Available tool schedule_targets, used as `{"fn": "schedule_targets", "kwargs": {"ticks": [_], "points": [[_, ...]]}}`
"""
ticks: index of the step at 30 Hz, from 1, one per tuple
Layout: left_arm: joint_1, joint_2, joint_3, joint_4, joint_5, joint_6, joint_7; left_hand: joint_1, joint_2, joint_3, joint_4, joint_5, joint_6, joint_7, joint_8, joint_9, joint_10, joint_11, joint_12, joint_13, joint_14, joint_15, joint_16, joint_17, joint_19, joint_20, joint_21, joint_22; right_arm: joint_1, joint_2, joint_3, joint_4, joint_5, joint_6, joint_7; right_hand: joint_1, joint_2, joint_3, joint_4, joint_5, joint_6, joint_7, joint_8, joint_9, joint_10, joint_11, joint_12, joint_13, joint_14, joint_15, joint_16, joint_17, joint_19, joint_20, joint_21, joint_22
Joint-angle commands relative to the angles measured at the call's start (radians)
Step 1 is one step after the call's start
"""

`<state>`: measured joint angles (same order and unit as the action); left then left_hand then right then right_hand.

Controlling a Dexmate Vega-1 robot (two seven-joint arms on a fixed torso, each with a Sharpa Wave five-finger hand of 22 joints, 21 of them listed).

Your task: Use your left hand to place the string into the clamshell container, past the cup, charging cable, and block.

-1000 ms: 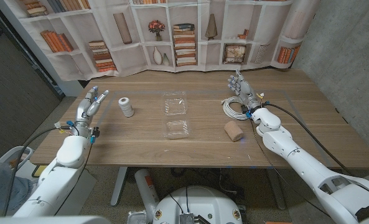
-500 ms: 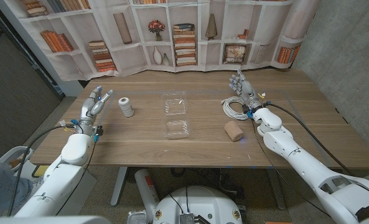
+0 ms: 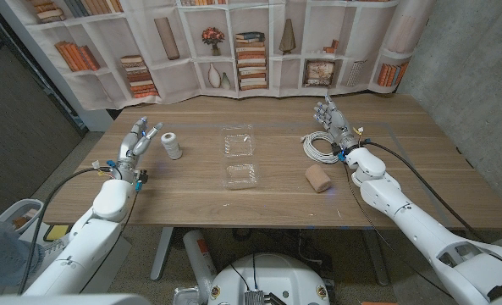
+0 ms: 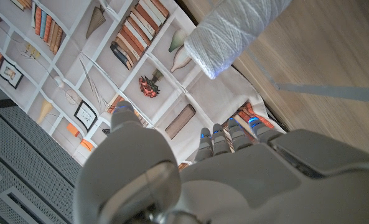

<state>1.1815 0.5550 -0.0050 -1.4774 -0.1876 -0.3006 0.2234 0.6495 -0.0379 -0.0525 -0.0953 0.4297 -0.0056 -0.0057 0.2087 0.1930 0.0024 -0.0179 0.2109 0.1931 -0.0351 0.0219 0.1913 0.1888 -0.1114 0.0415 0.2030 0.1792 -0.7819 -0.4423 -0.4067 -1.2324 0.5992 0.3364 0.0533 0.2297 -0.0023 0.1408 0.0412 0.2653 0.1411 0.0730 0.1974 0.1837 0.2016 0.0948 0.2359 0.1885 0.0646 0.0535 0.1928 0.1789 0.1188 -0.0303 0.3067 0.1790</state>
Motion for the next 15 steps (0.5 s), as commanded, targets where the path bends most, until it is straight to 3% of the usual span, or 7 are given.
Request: {"fn": "schedule_targets", "kwargs": {"ticks": [1,15], "points": [[-0.039,0.006,0.041,0.025,0.024,0.012,0.007,0.014,-0.003,-0.001,-0.007,0.01,-0.001,0.001,-0.001,0.005,-0.003,-0.009,0.0,0.005,-0.008,0.0,0.002,0.001,0.003,0.003,0.002,0.005,-0.019,-0.01,0.005,-0.03,0.0,0.0,-0.014,0.003,0.008,0.003,-0.005,-0.004,0.005,-0.003,-0.002,0.004,-0.007,0.002,-0.006,0.003,0.002,0.006,-0.003,0.005,0.008,0.003,-0.004,0.001],[-0.033,0.007,0.065,0.015,0.055,0.052,0.055,0.027,0.004,0.001,-0.01,0.012,0.002,0.0,0.0,0.005,-0.003,-0.006,0.0,0.005,-0.007,0.0,0.003,0.002,0.006,0.01,0.003,0.005,-0.028,-0.014,0.01,-0.038,0.005,0.007,-0.015,0.002,0.009,0.002,-0.005,-0.005,0.005,-0.003,-0.002,0.004,-0.008,0.004,-0.007,0.003,0.002,0.006,-0.003,0.006,0.009,0.003,-0.009,0.002]]}}
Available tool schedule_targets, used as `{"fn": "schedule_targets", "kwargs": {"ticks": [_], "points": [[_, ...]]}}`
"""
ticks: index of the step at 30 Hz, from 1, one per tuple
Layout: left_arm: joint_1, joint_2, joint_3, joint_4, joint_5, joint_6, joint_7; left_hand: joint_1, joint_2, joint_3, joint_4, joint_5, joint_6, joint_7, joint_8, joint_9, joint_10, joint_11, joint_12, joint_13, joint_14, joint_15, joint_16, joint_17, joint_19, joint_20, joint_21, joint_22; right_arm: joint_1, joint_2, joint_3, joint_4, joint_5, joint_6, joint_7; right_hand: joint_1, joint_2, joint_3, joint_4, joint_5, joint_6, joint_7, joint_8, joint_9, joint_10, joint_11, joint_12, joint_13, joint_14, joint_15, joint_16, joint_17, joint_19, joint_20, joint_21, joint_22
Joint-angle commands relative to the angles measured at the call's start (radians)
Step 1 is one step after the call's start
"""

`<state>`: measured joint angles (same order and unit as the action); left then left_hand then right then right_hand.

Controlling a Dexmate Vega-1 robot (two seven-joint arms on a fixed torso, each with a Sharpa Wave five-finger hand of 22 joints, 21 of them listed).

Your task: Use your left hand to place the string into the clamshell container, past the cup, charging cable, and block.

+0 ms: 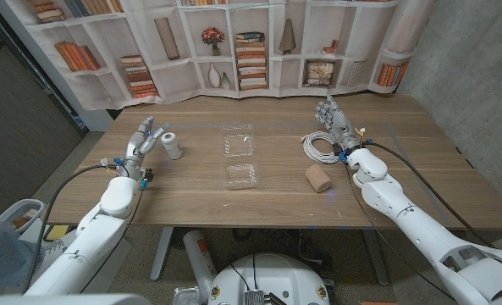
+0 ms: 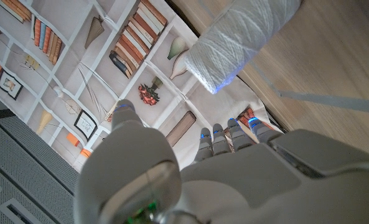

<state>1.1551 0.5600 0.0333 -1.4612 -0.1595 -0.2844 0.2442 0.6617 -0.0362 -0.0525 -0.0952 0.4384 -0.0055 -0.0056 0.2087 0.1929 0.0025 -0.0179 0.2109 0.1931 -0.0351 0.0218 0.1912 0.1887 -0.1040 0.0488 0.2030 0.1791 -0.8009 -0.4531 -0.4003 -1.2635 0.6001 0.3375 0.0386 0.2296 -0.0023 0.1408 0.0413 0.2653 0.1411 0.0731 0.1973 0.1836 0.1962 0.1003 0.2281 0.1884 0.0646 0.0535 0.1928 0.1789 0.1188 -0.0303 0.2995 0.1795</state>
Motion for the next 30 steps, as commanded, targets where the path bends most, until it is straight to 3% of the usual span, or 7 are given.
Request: {"fn": "schedule_targets", "kwargs": {"ticks": [1,7,10,12,20,30], "points": [[-0.008,0.003,0.029,-0.003,0.033,0.042,0.039,0.016,0.003,0.001,-0.01,0.004,0.003,0.0,0.0,0.005,-0.003,-0.006,0.0,0.005,-0.007,0.0,0.003,0.002,-0.001,0.002,0.003,0.005,-0.009,-0.002,0.003,-0.004,0.004,0.006,0.0,0.002,0.009,0.002,-0.005,-0.005,0.005,-0.003,-0.002,0.004,-0.002,-0.002,0.001,0.003,0.002,0.006,-0.003,0.006,0.009,0.004,-0.002,0.001],[-0.026,0.004,0.053,0.0,0.048,0.068,0.04,0.021,0.007,0.003,-0.011,0.004,0.007,-0.001,0.002,0.005,-0.001,-0.01,0.001,0.006,-0.006,0.0,0.003,0.002,-0.001,0.003,0.003,0.005,-0.005,0.001,0.001,0.006,0.006,0.011,0.008,0.002,0.009,0.001,-0.006,-0.006,0.006,-0.003,-0.002,0.004,-0.002,-0.004,0.0,0.003,0.003,0.006,-0.003,0.006,0.01,0.004,-0.003,0.001],[-0.025,0.01,0.063,-0.03,0.061,0.123,0.049,0.023,0.008,0.003,-0.012,0.005,0.008,0.0,0.002,0.006,0.0,-0.01,0.002,0.006,-0.006,0.0,0.004,0.002,-0.001,0.003,0.003,0.005,-0.004,0.001,0.001,0.009,0.006,0.013,0.013,0.002,0.009,0.001,-0.006,-0.006,0.006,-0.003,-0.002,0.004,-0.001,-0.003,0.0,0.003,0.003,0.007,-0.003,0.006,0.01,0.004,-0.004,0.001],[-0.029,-0.003,0.061,-0.012,0.037,0.088,0.035,0.026,0.01,0.004,-0.013,0.005,0.009,-0.001,0.003,0.006,-0.001,-0.01,0.001,0.006,-0.005,0.0,0.004,0.002,-0.001,0.003,0.003,0.005,-0.003,-0.001,0.001,0.009,0.007,0.011,0.016,0.002,0.009,0.0,-0.006,-0.006,0.006,-0.003,-0.002,0.004,-0.001,-0.004,0.001,0.003,0.003,0.007,-0.003,0.006,0.01,0.004,-0.005,0.001],[-0.024,0.005,0.076,-0.041,0.057,0.142,0.047,0.032,0.013,0.005,-0.014,0.006,0.009,-0.002,0.002,0.006,-0.001,-0.008,0.001,0.006,-0.008,-0.001,0.003,0.002,-0.002,0.004,0.003,0.005,-0.011,-0.004,0.004,0.003,0.014,0.013,0.021,0.001,0.009,-0.001,-0.006,-0.007,0.006,-0.003,-0.002,0.004,0.0,-0.002,0.0,0.003,0.003,0.006,-0.003,0.006,0.012,0.004,-0.007,0.001],[-0.029,0.001,0.092,-0.04,0.059,0.147,0.039,0.042,0.022,0.008,-0.015,0.006,0.014,-0.002,0.004,0.006,0.001,-0.006,0.002,0.006,-0.007,-0.002,0.004,0.002,0.006,0.018,0.005,0.005,-0.033,-0.018,0.012,-0.027,0.016,0.013,0.012,0.001,0.011,-0.001,-0.007,-0.007,0.008,-0.004,-0.001,0.004,0.0,-0.003,0.0,0.003,0.005,0.006,-0.003,0.006,0.013,0.005,-0.01,0.002]]}}
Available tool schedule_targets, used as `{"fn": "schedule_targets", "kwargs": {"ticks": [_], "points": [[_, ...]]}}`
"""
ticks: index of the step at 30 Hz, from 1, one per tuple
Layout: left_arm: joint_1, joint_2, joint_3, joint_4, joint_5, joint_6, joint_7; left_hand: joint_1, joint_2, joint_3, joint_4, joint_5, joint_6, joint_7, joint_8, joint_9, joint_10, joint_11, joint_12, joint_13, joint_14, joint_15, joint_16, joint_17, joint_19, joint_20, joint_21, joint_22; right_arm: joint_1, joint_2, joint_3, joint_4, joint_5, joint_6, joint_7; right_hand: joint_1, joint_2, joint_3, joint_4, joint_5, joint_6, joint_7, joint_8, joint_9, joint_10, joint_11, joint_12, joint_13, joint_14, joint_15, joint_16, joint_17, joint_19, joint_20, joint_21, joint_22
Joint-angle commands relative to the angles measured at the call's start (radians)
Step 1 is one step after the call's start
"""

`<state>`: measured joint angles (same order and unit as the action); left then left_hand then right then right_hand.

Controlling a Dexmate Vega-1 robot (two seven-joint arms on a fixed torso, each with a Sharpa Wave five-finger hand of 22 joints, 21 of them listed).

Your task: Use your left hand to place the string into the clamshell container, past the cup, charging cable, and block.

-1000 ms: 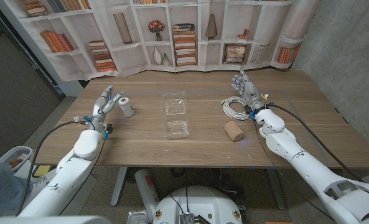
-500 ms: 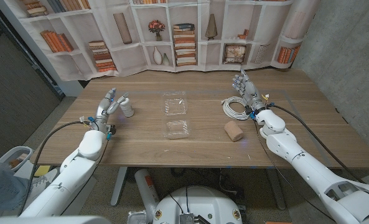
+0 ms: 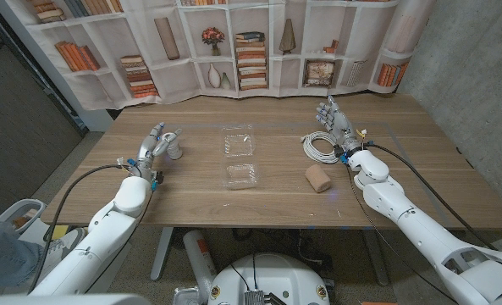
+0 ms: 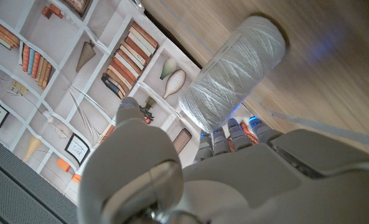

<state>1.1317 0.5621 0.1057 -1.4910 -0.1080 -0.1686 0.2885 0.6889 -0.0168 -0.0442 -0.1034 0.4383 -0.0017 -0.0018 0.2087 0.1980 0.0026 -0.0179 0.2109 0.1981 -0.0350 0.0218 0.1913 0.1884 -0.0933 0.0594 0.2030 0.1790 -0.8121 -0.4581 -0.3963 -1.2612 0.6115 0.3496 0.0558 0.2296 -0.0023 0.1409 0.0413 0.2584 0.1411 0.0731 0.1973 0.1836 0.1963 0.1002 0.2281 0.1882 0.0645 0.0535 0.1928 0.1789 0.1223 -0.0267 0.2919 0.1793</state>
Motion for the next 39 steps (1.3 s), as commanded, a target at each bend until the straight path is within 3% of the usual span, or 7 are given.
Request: {"fn": "schedule_targets", "kwargs": {"ticks": [1,19,22,24,29,34,39], "points": [[-0.007,0.0,0.022,-0.014,0.014,0.035,-0.002,0.016,0.003,0.0,-0.007,0.006,0.01,-0.006,0.004,0.001,0.001,-0.009,0.002,0.001,-0.007,-0.002,0.004,0.003,-0.004,0.007,0.005,0.006,-0.024,-0.014,0.009,-0.032,0.006,0.001,-0.005,0.001,0.011,-0.001,-0.007,-0.001,0.008,-0.004,-0.001,0.004,0.0,-0.003,0.0,0.003,0.005,0.006,-0.003,0.006,0.01,0.001,-0.002,0.002],[-0.003,0.012,0.043,-0.064,0.058,0.112,0.03,0.033,0.016,0.005,-0.011,0.007,0.024,-0.005,0.009,0.002,0.008,-0.017,0.005,0.001,0.0,-0.01,0.006,0.003,-0.001,0.006,0.006,0.006,-0.049,-0.025,0.023,-0.039,0.021,0.012,-0.003,0.001,0.012,-0.003,-0.008,-0.001,0.01,-0.006,-0.001,0.004,0.004,-0.004,0.001,0.003,0.008,0.005,-0.002,0.006,0.012,0.002,-0.007,0.002],[0.005,0.0,0.037,-0.065,0.057,0.109,0.051,0.054,0.03,0.012,-0.016,0.006,0.041,-0.006,0.014,0.002,0.02,-0.027,0.009,0.002,0.014,-0.014,0.01,0.003,0.022,0.037,0.014,0.006,-0.051,-0.024,0.024,-0.038,0.023,0.013,-0.003,0.001,0.012,-0.003,-0.008,-0.001,0.009,-0.006,-0.001,0.004,0.004,-0.004,0.001,0.003,0.008,0.005,-0.002,0.006,0.013,0.002,-0.008,0.002],[0.014,-0.014,0.03,-0.076,0.063,0.118,0.087,0.102,0.072,0.034,-0.024,0.0,0.077,-0.014,0.024,0.004,0.061,-0.061,0.023,0.007,0.07,-0.021,0.027,0.009,0.092,0.076,0.04,0.013,-0.052,-0.024,0.024,-0.037,0.023,0.014,-0.003,0.001,0.012,-0.003,-0.009,-0.001,0.01,-0.006,-0.001,0.004,0.004,-0.005,0.001,0.003,0.008,0.005,-0.002,0.006,0.013,0.002,-0.009,0.002],[0.023,-0.011,0.023,-0.086,0.067,0.124,0.097,0.271,0.162,0.131,-0.057,-0.068,0.236,-0.046,0.082,0.013,0.213,-0.125,0.077,0.042,0.266,-0.072,0.096,0.048,0.335,0.076,0.149,0.038,-0.053,-0.019,0.024,-0.035,0.025,0.018,-0.005,0.0,0.012,-0.004,-0.009,-0.002,0.01,-0.008,0.0,0.004,0.004,-0.006,0.0,0.003,0.012,0.008,-0.001,0.006,0.014,0.006,-0.011,0.002],[0.032,-0.016,0.013,-0.089,0.063,0.117,0.109,0.335,0.164,0.175,-0.058,-0.127,0.271,-0.063,0.096,0.014,0.268,-0.139,0.098,0.066,0.368,-0.092,0.135,0.076,0.451,0.064,0.208,0.043,-0.047,-0.012,0.022,-0.029,0.022,0.028,-0.003,0.0,0.012,-0.005,-0.009,-0.002,0.011,-0.011,0.0,0.004,0.005,-0.007,0.0,0.003,0.014,0.008,-0.001,0.006,0.015,0.01,-0.012,0.002],[0.039,-0.019,0.007,-0.093,0.057,0.125,0.111,0.377,0.164,0.205,-0.061,-0.165,0.308,-0.069,0.109,0.014,0.295,-0.142,0.109,0.082,0.413,-0.098,0.148,0.092,0.509,0.056,0.238,0.041,-0.037,-0.001,0.017,-0.016,0.02,0.035,0.003,-0.001,0.012,-0.006,-0.009,-0.002,0.012,-0.015,0.0,0.004,0.007,-0.01,0.001,0.003,0.017,0.01,0.0,0.006,0.017,0.012,-0.013,0.003]]}}
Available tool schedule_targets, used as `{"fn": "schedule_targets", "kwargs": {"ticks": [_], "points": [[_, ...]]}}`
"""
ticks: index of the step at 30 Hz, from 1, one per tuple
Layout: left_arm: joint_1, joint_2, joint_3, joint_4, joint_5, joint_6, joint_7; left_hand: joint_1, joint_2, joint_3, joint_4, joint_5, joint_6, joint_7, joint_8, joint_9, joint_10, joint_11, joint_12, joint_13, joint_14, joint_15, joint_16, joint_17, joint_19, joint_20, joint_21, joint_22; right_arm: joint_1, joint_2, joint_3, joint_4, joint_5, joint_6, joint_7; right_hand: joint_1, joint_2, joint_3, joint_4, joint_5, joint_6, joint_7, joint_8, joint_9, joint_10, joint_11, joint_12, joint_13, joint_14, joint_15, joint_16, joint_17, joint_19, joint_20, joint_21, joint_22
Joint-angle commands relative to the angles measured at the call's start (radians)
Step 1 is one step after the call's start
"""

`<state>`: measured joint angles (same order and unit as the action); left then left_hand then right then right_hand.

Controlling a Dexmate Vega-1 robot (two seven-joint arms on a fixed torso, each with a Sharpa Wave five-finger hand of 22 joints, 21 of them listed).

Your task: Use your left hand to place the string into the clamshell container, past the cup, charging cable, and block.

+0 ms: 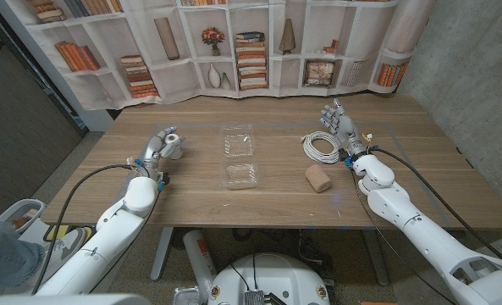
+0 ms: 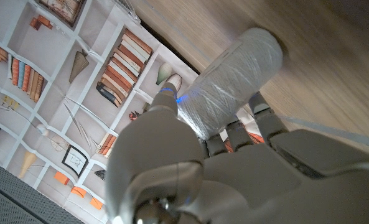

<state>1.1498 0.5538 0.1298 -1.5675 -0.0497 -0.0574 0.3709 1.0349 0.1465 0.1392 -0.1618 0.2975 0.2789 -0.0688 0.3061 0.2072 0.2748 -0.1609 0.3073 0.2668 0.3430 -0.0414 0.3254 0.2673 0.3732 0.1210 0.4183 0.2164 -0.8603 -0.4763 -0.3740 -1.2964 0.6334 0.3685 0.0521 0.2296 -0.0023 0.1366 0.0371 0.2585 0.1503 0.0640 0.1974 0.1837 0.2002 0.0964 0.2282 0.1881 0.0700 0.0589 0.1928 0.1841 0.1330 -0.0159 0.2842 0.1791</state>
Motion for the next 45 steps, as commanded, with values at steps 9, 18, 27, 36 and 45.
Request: {"fn": "schedule_targets", "kwargs": {"ticks": [9,18,27,36,45], "points": [[0.022,-0.018,-0.014,-0.021,0.004,0.037,0.036,0.167,0.015,0.126,-0.016,-0.051,0.083,-0.007,0.033,0.008,0.08,-0.006,0.04,0.048,0.12,-0.047,0.031,0.049,0.149,-0.037,0.082,-0.007,0.023,0.026,-0.014,0.037,-0.004,0.014,0.015,-0.002,0.013,-0.003,-0.005,-0.003,0.004,-0.008,0.0,0.004,0.003,-0.007,0.001,0.004,0.014,0.006,0.0,0.001,0.008,0.003,-0.008,0.003],[0.026,-0.026,-0.019,-0.039,0.016,0.047,0.059,0.269,0.019,0.214,-0.01,-0.01,0.162,-0.009,0.081,0.028,0.147,-0.003,0.072,0.085,0.182,-0.058,0.044,0.091,0.189,-0.072,0.123,-0.012,0.025,0.025,-0.013,0.04,-0.001,0.012,0.022,-0.002,0.013,-0.004,-0.006,-0.003,0.005,-0.008,0.0,0.004,0.004,-0.006,0.001,0.004,0.015,0.005,0.0,0.001,0.009,0.004,-0.01,0.003],[0.031,-0.028,-0.025,-0.058,0.015,0.05,0.063,0.292,0.018,0.249,0.014,0.026,0.229,-0.007,0.13,0.049,0.193,-0.001,0.101,0.123,0.224,-0.06,0.059,0.138,0.215,-0.096,0.163,-0.009,0.026,0.022,-0.01,0.044,0.003,0.014,0.03,-0.002,0.014,-0.005,-0.006,-0.003,0.006,-0.007,0.001,0.004,0.004,-0.006,0.001,0.004,0.015,0.005,-0.001,0.001,0.011,0.004,-0.013,0.003],[0.042,-0.027,-0.03,-0.076,0.021,0.06,0.073,0.277,0.003,0.257,0.022,0.04,0.352,0.02,0.23,0.093,0.258,-0.008,0.141,0.171,0.27,-0.067,0.071,0.184,0.217,-0.109,0.197,-0.009,0.029,0.019,-0.007,0.045,0.006,0.014,0.035,-0.002,0.014,-0.005,-0.007,-0.003,0.006,-0.006,0.001,0.005,0.005,-0.005,0.001,0.004,0.015,0.006,-0.001,0.001,0.013,0.002,-0.014,0.004],[0.055,-0.025,-0.044,-0.088,0.017,0.061,0.075,0.27,0.001,0.259,0.026,0.043,0.363,0.022,0.258,0.112,0.273,-0.007,0.154,0.193,0.28,-0.069,0.072,0.204,0.22,-0.114,0.212,-0.01,0.031,0.019,-0.011,0.039,0.004,0.007,0.033,-0.001,0.015,-0.006,-0.008,-0.003,0.007,-0.005,0.001,0.005,0.005,-0.004,0.001,0.004,0.015,0.005,-0.002,0.001,0.014,0.002,-0.016,0.004]]}}
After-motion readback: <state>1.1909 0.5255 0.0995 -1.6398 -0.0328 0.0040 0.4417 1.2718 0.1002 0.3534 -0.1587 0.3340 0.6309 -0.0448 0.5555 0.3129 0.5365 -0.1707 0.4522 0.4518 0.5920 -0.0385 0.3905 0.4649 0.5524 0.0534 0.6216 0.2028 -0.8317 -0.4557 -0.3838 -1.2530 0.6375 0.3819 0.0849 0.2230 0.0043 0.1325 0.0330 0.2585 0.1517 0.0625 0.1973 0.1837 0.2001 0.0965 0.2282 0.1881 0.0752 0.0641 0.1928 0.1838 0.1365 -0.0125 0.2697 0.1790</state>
